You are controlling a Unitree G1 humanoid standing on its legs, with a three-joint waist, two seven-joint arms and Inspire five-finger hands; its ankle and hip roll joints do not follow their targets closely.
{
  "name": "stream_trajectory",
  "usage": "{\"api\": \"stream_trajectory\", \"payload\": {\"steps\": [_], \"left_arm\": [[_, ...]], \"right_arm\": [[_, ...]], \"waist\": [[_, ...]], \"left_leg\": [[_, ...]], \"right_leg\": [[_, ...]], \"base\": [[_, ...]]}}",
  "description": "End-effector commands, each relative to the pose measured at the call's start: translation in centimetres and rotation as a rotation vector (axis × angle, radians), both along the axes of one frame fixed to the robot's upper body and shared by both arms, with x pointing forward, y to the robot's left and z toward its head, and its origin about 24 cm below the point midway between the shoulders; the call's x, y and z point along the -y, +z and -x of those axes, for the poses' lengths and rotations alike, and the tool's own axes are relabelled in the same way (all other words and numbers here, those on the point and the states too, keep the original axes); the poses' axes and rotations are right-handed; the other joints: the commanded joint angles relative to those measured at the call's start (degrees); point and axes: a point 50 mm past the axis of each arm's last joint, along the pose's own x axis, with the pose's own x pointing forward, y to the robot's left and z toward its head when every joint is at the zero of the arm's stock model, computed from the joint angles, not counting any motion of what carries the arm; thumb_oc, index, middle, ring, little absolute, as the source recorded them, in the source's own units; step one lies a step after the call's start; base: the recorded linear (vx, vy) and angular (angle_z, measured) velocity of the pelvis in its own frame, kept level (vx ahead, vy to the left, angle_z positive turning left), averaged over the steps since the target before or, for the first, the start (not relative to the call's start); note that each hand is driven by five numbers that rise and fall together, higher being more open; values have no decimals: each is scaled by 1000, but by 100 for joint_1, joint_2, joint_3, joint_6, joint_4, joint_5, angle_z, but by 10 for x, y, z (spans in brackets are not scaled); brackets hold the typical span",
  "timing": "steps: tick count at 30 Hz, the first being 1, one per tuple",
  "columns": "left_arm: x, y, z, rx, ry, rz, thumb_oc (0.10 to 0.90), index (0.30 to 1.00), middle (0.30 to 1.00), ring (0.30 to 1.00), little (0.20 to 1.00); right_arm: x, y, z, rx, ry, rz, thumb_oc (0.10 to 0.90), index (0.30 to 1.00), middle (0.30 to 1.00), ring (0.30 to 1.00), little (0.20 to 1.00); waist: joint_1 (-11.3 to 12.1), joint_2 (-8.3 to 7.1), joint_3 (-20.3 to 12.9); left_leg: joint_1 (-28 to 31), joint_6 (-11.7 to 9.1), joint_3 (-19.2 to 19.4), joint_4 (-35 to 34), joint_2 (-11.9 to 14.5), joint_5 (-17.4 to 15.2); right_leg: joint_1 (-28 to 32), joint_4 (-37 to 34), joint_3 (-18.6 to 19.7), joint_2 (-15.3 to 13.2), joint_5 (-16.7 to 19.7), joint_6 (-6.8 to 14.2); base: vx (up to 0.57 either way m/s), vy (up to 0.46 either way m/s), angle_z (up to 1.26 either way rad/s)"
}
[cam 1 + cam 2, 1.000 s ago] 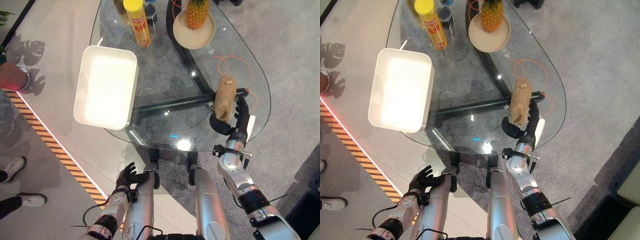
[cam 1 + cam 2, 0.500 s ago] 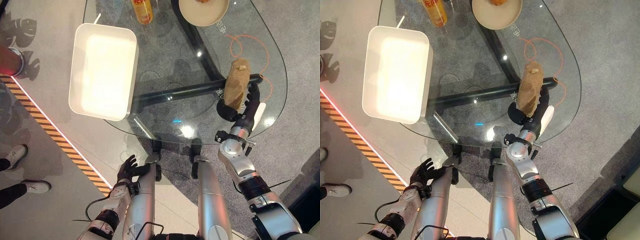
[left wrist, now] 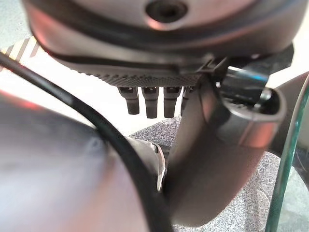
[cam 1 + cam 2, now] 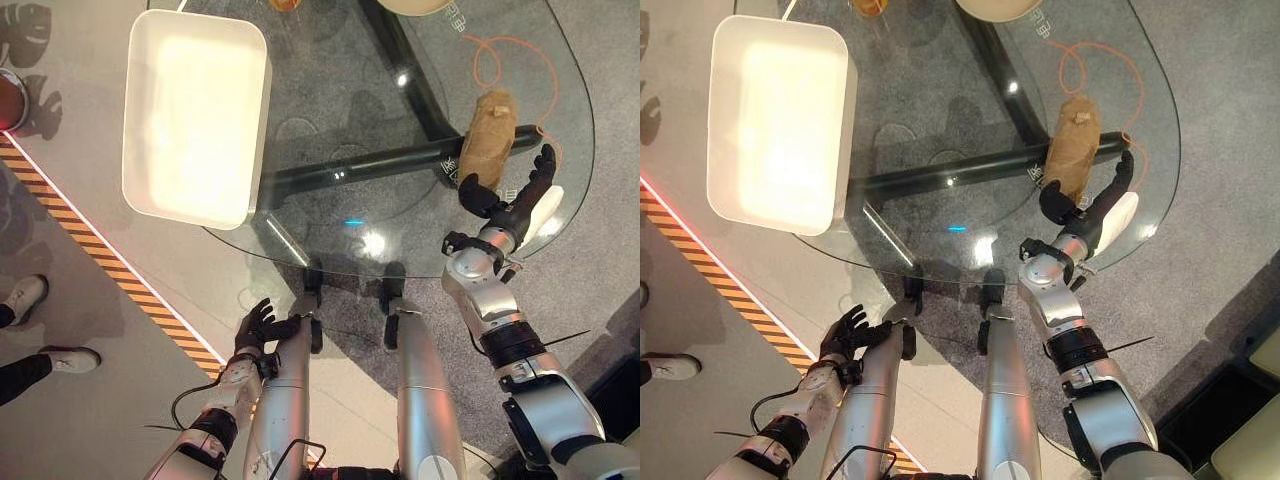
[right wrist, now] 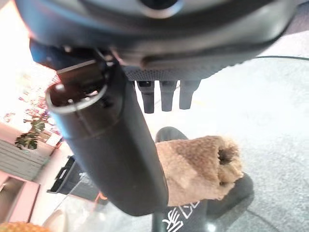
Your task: Wipe the table with a cloth and put it in the basket.
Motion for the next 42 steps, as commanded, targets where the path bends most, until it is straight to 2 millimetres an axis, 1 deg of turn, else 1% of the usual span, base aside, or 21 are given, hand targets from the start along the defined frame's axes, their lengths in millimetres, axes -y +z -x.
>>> {"api": "stream_trajectory", "payload": {"steps": [1,6,9,14,16,19,22,30,32,34,36,37,38,41,42], "left_arm": [[28,-29,38,-122,-34,40,800,900,900,900,900],[28,-28,36,-115,-38,44,800,900,900,900,900],[28,-27,34,-116,-35,44,800,900,900,900,900],[27,-27,34,-110,-37,46,800,900,900,900,900],[29,-26,32,-102,-38,46,800,900,900,900,900],[30,-25,31,-99,-42,44,800,900,900,900,900],[31,-24,30,-98,-43,42,800,900,900,900,900],[32,-24,30,-100,-38,48,800,900,900,900,900],[32,-24,30,-98,-37,48,800,900,900,900,900],[32,-23,29,-95,-36,48,800,900,900,900,900],[30,-23,29,-95,-33,47,800,900,900,900,900],[30,-23,29,-96,-32,47,800,900,900,900,900],[29,-23,29,-96,-30,48,800,900,900,900,900],[26,-23,29,-97,-29,45,800,900,900,900,900],[25,-27,35,-113,-29,44,800,900,900,900,900]], "right_arm": [[27,38,8,153,-126,24,800,900,900,900,900],[27,37,2,118,-80,-2,800,900,900,900,900],[23,31,-1,92,-35,-41,800,900,900,900,900],[24,28,-3,74,-42,-58,800,900,900,900,900],[25,27,-6,62,-34,-103,800,900,900,900,900],[25,25,-7,57,-19,-116,800,900,900,900,900],[20,23,-10,50,41,-133,800,900,900,900,900],[8,27,-13,58,170,-61,800,900,900,900,900],[4,27,-14,44,202,-46,800,900,900,900,900],[0,25,-16,7,270,-43,800,900,900,900,900],[-7,25,-17,-14,327,9,800,900,900,900,900],[-7,25,-17,-15,329,13,800,900,900,900,900],[-12,24,-16,-33,356,64,800,900,900,900,900],[-15,22,-16,-69,378,94,800,900,900,900,900],[-15,14,-16,-100,381,96,800,900,900,900,900]], "waist": [[6,148,-89],[24,179,-89],[34,178,-89],[47,183,-89],[64,193,-89],[73,197,-89],[87,205,-89],[92,178,-89],[96,164,-89],[98,154,-89],[103,138,-89],[103,137,-89],[100,128,-89],[105,105,-89],[134,118,-89]], "left_leg": [[-213,390,294,713,-375,-640],[-285,399,290,717,-385,-629],[-299,394,293,696,-383,-611],[-319,383,296,717,-378,-623],[-367,376,289,733,-381,-621],[-394,374,284,735,-384,-622],[-427,386,283,737,-389,-631],[-451,394,276,766,-403,-648],[-447,391,277,769,-397,-653],[-452,388,273,766,-400,-651],[-461,389,267,774,-398,-650],[-461,388,266,775,-399,-651],[-467,397,265,783,-398,-658],[-464,405,269,791,-386,-666],[-309,376,231,861,-362,-867]], "right_leg": [[-86,-746,-384,253,793,-187],[-183,-712,-385,258,802,-190],[-202,-721,-400,250,811,-195],[-221,-696,-407,237,800,-190],[-272,-669,-420,228,811,-184],[-301,-663,-435,214,818,-182],[-357,-644,-449,198,831,-180],[-386,-604,-457,191,820,-173],[-377,-598,-463,187,812,-171],[-383,-597,-466,185,810,-171],[-395,-588,-479,173,818,-165],[-395,-586,-479,172,818,-165],[-413,-572,-477,170,819,-160],[-410,-555,-496,159,813,-154],[-271,-460,-472,193,626,-112]], "base": [[0,0,0],[0,0,0],[0,0,0],[0,0,0],[0,0,0],[0,0,0],[0,0,0],[1,1,0],[0,0,0],[0,0,0],[0,0,0],[14,-7,3],[13,-4,4],[29,-1,1],[0,0,0]]}}
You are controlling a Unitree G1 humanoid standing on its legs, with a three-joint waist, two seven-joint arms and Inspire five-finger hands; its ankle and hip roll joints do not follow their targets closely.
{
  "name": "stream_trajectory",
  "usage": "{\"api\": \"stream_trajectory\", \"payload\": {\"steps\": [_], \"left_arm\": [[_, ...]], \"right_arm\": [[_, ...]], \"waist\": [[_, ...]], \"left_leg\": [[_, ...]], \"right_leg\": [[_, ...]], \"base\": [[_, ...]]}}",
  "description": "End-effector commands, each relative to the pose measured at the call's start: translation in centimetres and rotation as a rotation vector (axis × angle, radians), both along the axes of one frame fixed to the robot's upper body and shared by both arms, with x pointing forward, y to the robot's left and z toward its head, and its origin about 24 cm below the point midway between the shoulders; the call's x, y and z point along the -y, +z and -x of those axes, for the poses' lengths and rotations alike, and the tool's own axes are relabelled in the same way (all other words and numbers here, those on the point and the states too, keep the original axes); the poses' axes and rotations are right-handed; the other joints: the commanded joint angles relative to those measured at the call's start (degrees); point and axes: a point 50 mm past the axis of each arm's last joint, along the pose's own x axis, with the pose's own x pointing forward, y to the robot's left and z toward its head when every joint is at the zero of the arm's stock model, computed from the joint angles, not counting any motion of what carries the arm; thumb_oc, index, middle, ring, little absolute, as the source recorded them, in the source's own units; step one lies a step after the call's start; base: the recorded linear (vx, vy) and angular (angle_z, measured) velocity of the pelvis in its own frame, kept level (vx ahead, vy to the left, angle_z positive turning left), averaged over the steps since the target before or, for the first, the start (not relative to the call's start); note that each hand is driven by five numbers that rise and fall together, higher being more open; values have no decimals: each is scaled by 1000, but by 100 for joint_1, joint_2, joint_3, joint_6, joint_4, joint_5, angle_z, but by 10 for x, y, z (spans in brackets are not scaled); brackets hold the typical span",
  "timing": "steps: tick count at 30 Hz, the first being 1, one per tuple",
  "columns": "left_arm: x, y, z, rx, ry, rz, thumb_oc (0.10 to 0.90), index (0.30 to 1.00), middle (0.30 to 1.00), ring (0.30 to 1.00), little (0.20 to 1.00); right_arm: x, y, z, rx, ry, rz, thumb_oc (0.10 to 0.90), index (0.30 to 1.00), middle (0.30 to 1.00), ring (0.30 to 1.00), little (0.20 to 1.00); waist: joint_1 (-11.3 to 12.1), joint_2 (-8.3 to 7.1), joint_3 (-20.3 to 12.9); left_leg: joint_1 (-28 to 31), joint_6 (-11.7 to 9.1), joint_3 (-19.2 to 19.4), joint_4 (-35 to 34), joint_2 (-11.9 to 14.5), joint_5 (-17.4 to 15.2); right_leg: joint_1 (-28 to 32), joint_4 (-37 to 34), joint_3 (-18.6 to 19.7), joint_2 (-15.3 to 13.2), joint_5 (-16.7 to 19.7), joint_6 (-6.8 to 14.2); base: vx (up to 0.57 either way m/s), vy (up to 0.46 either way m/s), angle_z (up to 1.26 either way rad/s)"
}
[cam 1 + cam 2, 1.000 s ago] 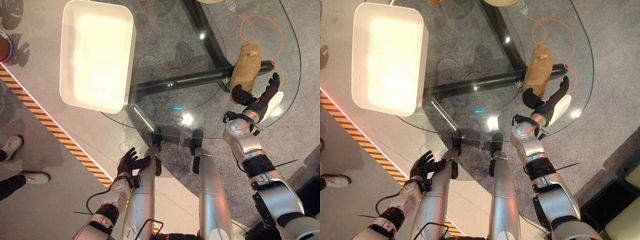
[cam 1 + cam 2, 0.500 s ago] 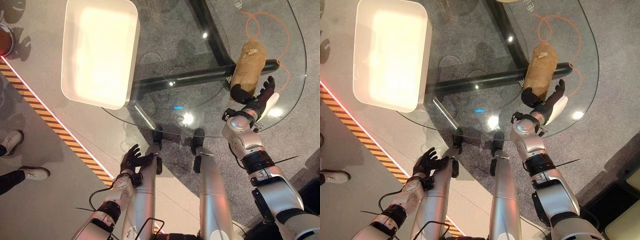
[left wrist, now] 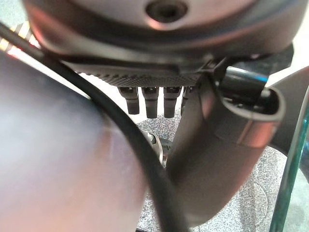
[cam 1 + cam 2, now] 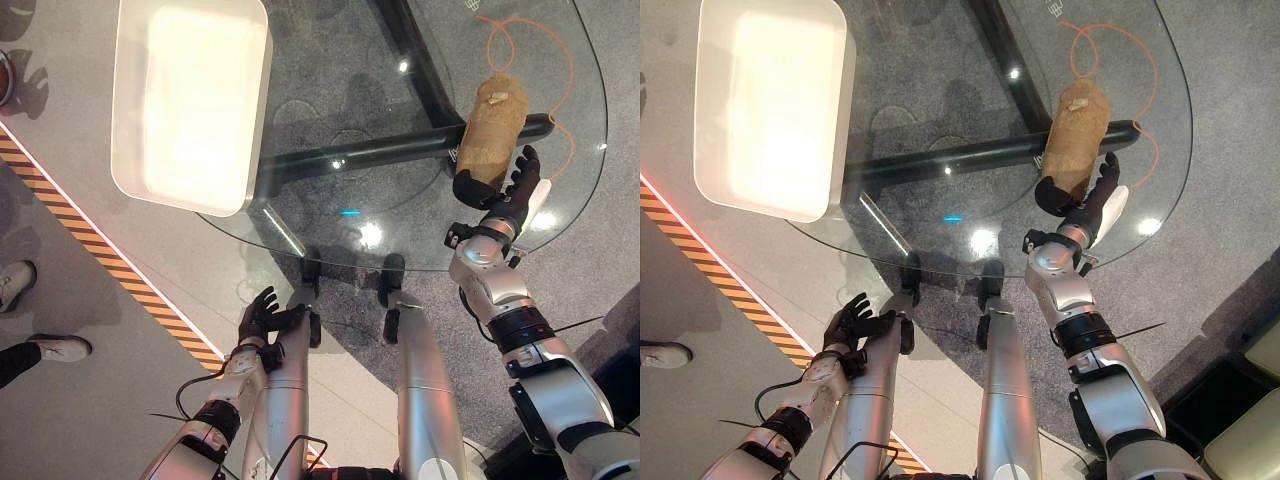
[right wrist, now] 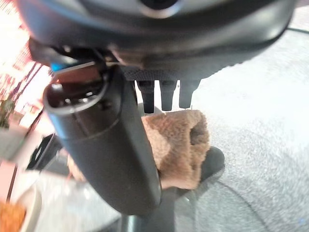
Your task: Wipe the table with a cloth and put it in the basket.
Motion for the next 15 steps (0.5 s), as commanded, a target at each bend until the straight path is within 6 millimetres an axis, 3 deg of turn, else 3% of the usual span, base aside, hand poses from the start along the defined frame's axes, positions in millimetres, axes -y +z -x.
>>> {"api": "stream_trajectory", "payload": {"steps": [1,2,3,5,6,7,8,9,15], "left_arm": [[17,-35,41,-145,-12,36,800,900,900,900,900],[16,-39,46,-160,-12,35,800,900,900,900,900],[15,-35,41,-144,-12,35,800,900,900,900,900],[14,-39,47,-161,-13,34,800,900,900,900,900],[14,-39,47,-161,-12,34,800,900,900,900,900],[13,-39,47,-161,-10,32,800,900,900,900,900],[12,-39,48,-160,-9,32,800,900,900,900,900],[11,-40,48,-159,-8,31,800,900,900,900,900],[12,-38,46,-150,-7,35,800,900,900,900,900]], "right_arm": [[-21,21,-6,11,224,92,800,900,900,900,900],[-21,16,-5,-11,226,96,800,900,900,900,900],[-22,21,-7,-29,241,126,800,900,900,900,900],[-23,13,-6,-65,256,145,641,764,764,764,741],[-23,13,-6,-67,258,149,608,735,735,735,708],[-25,13,-7,-79,268,164,438,589,589,589,538],[-26,12,-7,-87,277,174,438,589,589,589,538],[-30,12,-7,-99,294,182,100,300,300,300,200],[-40,11,-8,-119,321,164,100,300,300,300,200]], "waist": [[141,89,-88],[167,105,-88],[152,81,-88],[191,95,-88],[193,93,-88],[198,82,-88],[201,76,-88],[213,63,-88],[242,55,-88]], "left_leg": [[-113,431,438,697,-357,-690],[45,402,398,756,-337,-885],[-118,429,434,697,-357,-689],[43,399,394,772,-330,-897],[40,399,393,776,-329,-898],[28,396,390,788,-327,-904],[26,397,389,790,-323,-908],[33,403,381,787,-322,-916],[51,417,382,757,-321,-907]], "right_leg": [[-148,-667,-356,185,823,-128],[-12,-574,-333,217,638,-88],[-147,-668,-367,181,818,-130],[-7,-561,-350,209,628,-88],[-10,-557,-352,208,628,-88],[-20,-545,-356,206,629,-83],[-22,-543,-358,203,630,-81],[-20,-539,-361,207,626,-82],[-6,-545,-375,210,625,-73]], "base": [[63,1,-2],[-63,-2,-1],[64,8,0],[35,4,1],[0,0,0],[0,0,0],[0,0,0],[0,0,0],[0,0,0]]}}
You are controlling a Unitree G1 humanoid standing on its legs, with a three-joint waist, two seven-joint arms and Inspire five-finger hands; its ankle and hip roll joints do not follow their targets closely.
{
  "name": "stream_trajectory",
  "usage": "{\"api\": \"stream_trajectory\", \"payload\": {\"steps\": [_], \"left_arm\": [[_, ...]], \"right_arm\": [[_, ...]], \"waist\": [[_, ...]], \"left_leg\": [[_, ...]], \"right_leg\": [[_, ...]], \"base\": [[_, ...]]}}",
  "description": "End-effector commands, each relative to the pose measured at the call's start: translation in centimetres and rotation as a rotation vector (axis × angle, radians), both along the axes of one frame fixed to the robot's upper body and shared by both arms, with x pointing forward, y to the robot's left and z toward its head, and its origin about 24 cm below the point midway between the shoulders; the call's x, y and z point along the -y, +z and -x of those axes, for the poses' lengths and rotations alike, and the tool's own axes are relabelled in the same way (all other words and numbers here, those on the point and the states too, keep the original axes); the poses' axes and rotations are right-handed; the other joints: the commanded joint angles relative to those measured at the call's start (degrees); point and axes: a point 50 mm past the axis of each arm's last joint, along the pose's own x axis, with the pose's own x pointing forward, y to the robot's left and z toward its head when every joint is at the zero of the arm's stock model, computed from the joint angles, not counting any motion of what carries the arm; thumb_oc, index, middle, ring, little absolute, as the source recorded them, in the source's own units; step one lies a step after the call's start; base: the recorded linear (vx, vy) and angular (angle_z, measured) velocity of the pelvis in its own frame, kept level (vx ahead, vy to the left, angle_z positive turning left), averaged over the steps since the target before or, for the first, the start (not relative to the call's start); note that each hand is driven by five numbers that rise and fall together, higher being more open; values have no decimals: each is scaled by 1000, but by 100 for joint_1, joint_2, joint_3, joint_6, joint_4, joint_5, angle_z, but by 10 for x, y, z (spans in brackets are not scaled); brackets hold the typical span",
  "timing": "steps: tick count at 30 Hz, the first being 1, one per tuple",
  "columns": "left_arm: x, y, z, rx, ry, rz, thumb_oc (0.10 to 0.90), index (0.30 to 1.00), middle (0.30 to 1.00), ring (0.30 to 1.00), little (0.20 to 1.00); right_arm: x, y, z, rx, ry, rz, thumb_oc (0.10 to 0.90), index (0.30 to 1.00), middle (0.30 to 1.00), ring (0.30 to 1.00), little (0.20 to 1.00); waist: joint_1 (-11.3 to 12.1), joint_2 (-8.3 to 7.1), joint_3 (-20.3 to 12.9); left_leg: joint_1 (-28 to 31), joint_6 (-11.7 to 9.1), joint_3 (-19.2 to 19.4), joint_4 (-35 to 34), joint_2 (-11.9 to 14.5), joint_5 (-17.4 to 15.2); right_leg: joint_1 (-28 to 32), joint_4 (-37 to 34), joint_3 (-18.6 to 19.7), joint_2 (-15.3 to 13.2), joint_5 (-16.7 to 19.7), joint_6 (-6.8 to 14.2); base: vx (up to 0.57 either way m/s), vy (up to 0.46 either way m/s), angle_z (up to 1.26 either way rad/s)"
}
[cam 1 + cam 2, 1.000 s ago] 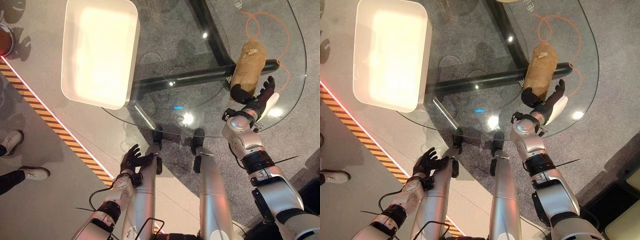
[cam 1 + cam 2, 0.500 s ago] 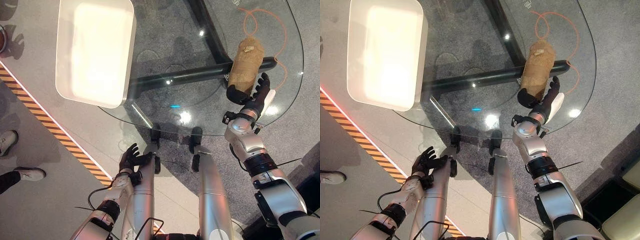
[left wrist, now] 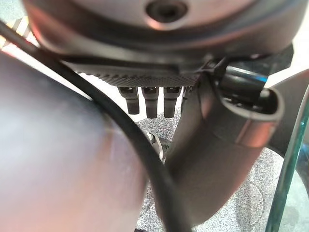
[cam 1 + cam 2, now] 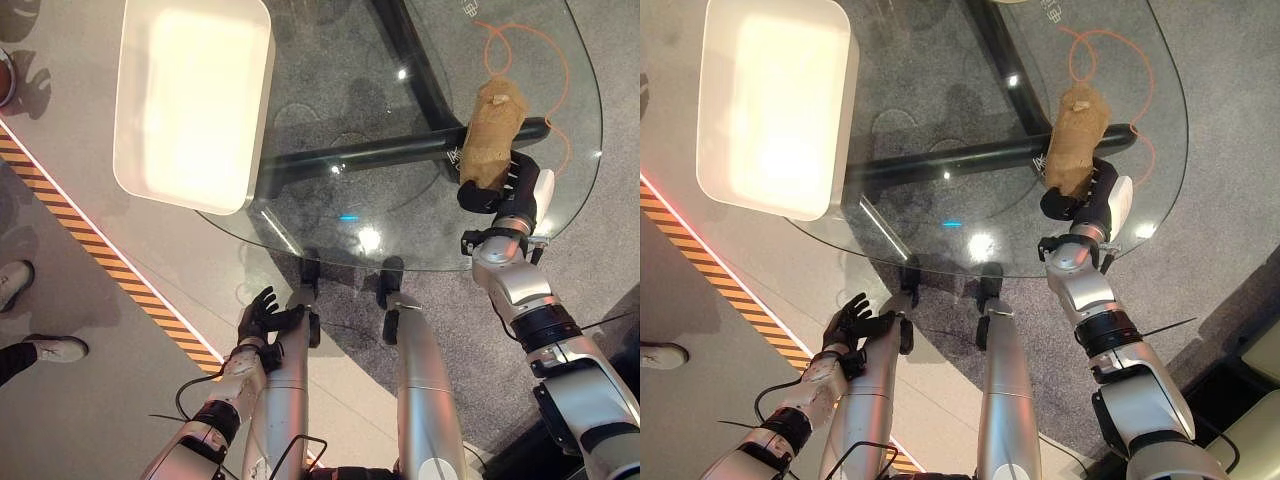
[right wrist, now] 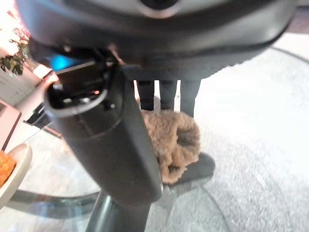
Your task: Wipe the table with a cloth and put it in the basket.
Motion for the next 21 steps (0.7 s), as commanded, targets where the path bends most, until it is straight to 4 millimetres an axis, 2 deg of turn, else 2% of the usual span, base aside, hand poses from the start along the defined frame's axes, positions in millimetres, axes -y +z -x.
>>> {"api": "stream_trajectory", "payload": {"steps": [1,14,21], "left_arm": [[14,-39,46,-151,-15,33,800,900,900,900,900],[16,-40,47,-152,-7,44,800,900,900,900,900],[19,-38,46,-140,-12,44,800,900,900,900,900]], "right_arm": [[-52,1,-2,-1,246,-22,100,300,300,300,200],[-43,12,-3,76,125,-123,100,300,300,300,200],[-51,29,-3,126,172,-36,100,300,300,300,200]], "waist": [[225,64,-79],[258,52,-79],[282,54,-79]], "left_leg": [[51,410,411,668,-358,-901],[35,440,378,711,-358,-957],[10,459,360,705,-375,-968]], "right_leg": [[-46,-576,-333,185,610,-48],[-75,-537,-323,187,624,-24],[-106,-525,-322,193,627,-8]], "base": [[2,12,3],[1,2,0],[0,0,0]]}}
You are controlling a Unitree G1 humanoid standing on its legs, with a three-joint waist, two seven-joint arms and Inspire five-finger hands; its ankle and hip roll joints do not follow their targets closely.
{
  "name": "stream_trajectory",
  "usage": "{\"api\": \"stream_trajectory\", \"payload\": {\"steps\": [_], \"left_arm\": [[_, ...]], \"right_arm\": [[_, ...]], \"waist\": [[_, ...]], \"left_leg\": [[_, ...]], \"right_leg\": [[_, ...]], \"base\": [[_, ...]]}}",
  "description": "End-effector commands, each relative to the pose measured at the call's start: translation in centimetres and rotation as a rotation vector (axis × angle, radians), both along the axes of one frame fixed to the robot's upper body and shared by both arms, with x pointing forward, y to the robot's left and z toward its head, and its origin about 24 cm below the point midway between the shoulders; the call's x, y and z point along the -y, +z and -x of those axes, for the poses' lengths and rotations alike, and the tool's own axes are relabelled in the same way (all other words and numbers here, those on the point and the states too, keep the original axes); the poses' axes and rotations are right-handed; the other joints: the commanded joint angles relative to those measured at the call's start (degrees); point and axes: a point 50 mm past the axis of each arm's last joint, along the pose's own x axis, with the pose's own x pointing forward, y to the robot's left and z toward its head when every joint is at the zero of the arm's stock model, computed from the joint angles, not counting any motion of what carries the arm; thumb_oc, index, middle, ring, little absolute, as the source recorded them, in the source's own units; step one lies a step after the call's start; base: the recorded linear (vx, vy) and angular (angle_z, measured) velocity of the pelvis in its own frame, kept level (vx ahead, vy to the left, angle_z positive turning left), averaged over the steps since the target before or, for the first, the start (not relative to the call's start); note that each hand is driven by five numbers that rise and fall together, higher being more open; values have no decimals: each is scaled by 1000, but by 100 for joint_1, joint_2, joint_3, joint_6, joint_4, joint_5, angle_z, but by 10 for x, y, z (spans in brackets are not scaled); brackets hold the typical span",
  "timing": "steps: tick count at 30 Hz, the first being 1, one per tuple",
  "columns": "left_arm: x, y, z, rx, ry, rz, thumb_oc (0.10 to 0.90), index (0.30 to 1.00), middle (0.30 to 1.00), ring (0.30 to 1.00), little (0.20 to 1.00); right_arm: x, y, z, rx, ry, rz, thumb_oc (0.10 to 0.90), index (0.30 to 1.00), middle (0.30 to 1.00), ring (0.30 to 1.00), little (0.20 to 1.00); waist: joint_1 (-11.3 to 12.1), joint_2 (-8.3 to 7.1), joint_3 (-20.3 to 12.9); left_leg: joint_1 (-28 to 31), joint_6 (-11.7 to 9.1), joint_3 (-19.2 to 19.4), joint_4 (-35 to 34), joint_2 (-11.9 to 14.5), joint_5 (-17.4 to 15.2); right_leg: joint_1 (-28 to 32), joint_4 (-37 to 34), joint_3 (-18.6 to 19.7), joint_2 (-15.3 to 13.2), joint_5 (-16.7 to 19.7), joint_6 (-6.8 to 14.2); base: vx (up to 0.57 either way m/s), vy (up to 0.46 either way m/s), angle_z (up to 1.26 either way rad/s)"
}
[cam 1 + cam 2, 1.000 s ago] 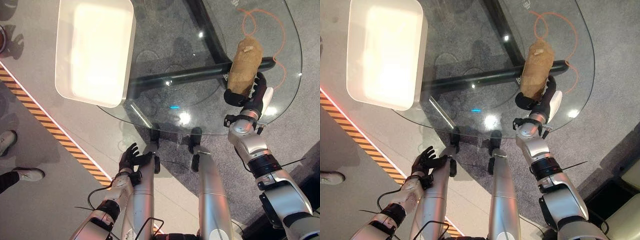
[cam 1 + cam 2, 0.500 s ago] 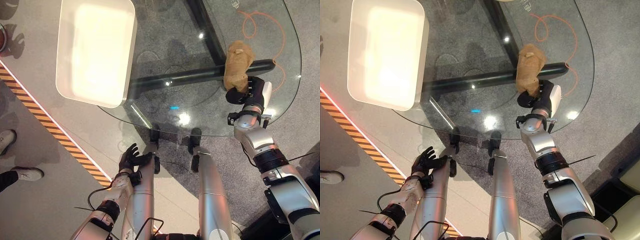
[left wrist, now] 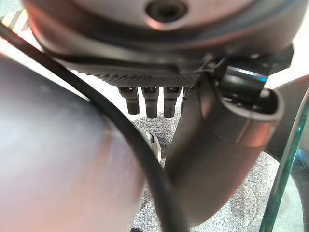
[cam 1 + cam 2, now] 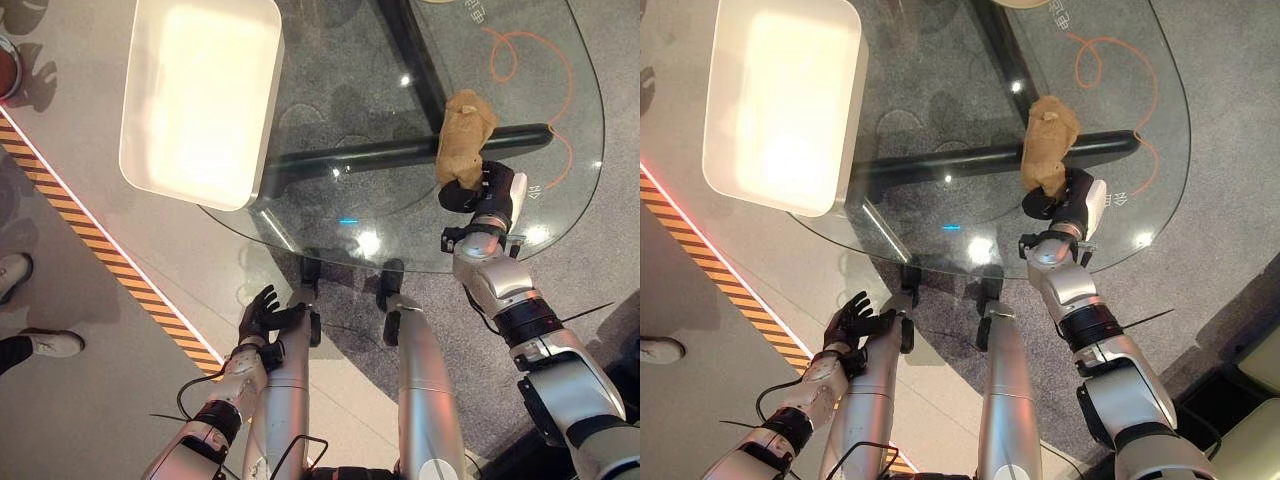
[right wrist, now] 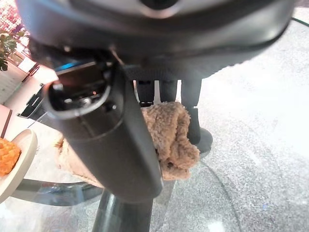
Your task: Wipe the table with a cloth and put it in the basket.
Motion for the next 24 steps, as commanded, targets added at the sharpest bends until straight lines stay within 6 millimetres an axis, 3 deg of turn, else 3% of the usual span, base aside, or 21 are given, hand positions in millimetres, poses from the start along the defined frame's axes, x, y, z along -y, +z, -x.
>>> {"api": "stream_trajectory", "payload": {"steps": [1,12,14,24], "left_arm": [[16,-39,47,-150,-15,28,800,900,900,900,900],[18,-38,47,-144,-32,22,800,900,900,900,900],[17,-38,47,-142,-46,17,800,900,900,900,900],[15,-37,47,-137,-69,5,800,900,900,900,900]], "right_arm": [[-33,36,-1,150,162,73,100,300,300,300,200],[-80,45,3,93,469,445,100,300,300,300,200],[-96,45,6,77,569,533,100,300,300,300,200],[-119,29,11,15,695,585,100,300,300,300,200]], "waist": [[214,57,-79],[276,73,-79],[314,78,-79],[369,77,-79]], "left_leg": [[41,464,446,622,-380,-967],[16,463,445,580,-407,-928],[9,443,438,571,-411,-904],[-9,421,430,567,-403,-875]], "right_leg": [[-158,-541,-222,195,642,-13],[-196,-545,-276,147,626,-3],[-194,-546,-309,126,618,4],[-199,-531,-366,90,612,18]], "base": [[0,0,0],[0,0,0],[0,0,0],[-1,-7,2]]}}
